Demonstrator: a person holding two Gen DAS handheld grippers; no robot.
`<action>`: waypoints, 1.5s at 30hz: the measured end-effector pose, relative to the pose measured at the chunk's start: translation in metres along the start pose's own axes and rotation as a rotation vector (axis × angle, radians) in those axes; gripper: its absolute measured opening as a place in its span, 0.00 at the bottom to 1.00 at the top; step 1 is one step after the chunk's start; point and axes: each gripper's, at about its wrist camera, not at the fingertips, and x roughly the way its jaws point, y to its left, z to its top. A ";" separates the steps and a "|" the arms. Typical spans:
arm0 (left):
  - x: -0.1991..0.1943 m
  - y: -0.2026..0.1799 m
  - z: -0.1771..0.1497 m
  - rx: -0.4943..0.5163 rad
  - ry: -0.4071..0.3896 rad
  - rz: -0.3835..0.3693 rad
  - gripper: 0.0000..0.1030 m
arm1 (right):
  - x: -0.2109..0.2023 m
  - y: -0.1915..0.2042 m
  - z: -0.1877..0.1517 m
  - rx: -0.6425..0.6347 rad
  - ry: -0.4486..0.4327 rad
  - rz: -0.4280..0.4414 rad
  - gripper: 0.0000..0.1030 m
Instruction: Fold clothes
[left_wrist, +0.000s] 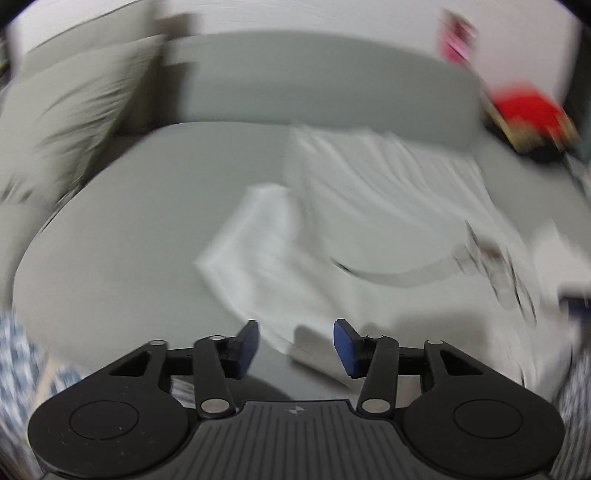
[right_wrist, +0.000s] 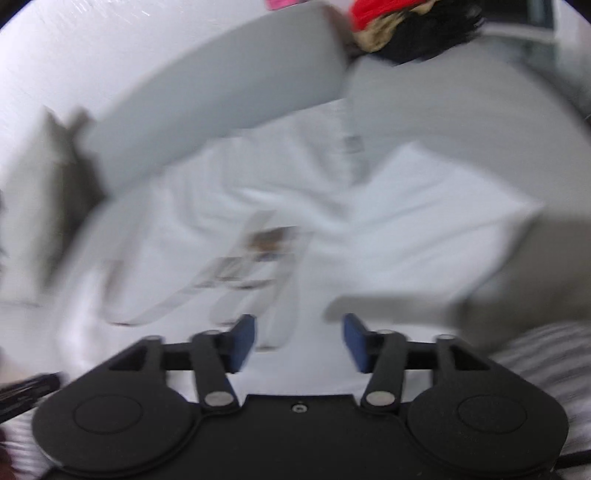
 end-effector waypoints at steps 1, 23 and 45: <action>0.004 0.019 0.007 -0.079 0.002 -0.011 0.45 | 0.004 0.004 -0.001 0.037 0.009 0.034 0.66; 0.140 0.128 0.039 -0.826 0.099 -0.508 0.35 | 0.097 0.033 -0.014 0.202 0.190 0.330 0.57; 0.029 0.017 0.034 -0.027 -0.146 -0.162 0.36 | 0.098 0.026 -0.013 0.201 0.203 0.342 0.54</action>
